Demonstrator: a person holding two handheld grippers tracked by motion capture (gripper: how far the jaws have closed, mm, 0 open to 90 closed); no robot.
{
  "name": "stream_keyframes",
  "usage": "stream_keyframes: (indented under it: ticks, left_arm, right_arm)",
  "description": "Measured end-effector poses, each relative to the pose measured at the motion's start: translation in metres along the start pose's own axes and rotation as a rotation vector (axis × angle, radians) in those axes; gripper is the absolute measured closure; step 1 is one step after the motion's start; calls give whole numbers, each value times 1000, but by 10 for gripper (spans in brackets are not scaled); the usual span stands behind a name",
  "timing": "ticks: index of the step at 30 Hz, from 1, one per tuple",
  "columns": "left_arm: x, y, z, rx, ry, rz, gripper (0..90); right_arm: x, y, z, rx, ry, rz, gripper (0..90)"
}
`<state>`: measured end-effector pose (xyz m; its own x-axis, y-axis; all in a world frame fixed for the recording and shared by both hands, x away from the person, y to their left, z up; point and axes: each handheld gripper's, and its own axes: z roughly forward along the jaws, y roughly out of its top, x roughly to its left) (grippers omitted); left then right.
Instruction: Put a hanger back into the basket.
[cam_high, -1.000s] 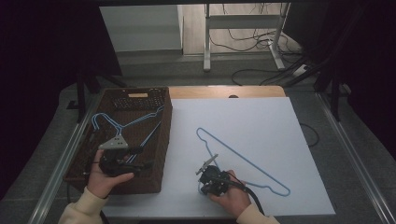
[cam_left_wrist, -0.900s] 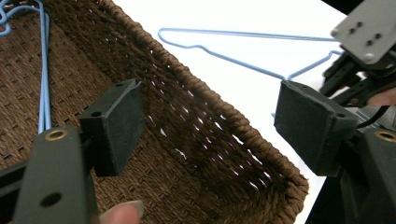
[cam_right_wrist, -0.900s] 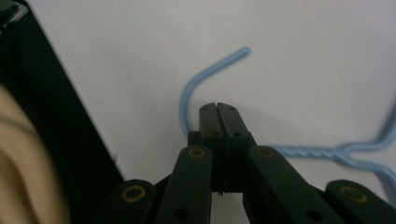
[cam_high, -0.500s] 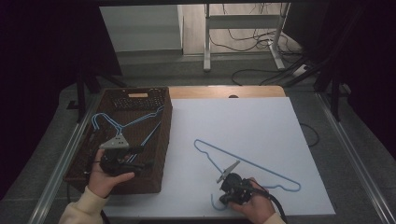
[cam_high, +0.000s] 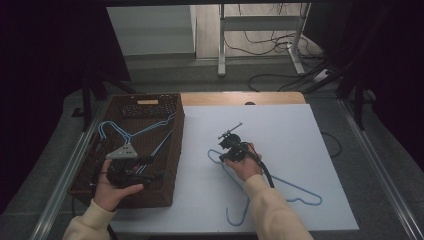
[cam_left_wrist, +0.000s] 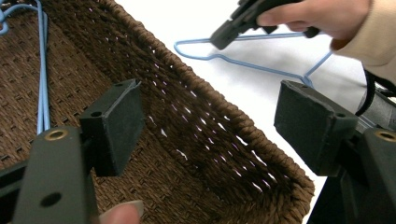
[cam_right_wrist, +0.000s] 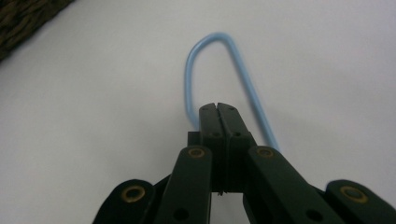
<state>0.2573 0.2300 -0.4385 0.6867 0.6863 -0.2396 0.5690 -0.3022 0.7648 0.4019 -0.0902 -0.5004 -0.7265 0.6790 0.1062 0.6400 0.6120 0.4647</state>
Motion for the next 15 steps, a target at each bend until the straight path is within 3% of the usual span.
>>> stream_keyframes:
  ticks: [4,7,8,12,14,15]
  left_arm:
    - [0,0,0,-3,1,-3,244]
    - [0,0,1,2,0,0,244]
    - [0,0,1,5,0,3,244]
    - [-1,0,3,4,-2,-1,244]
    - [-1,0,3,5,-2,1,244]
    - [-1,0,3,5,-2,0,244]
  right_arm:
    - [0,6,12,6,14,3,898]
    - [2,7,16,8,16,1,898]
    - [3,8,17,7,39,4,898]
    - [12,7,17,25,57,-21,899]
    - [19,5,17,38,81,-43,899]
    - [31,0,16,45,98,-72,899]
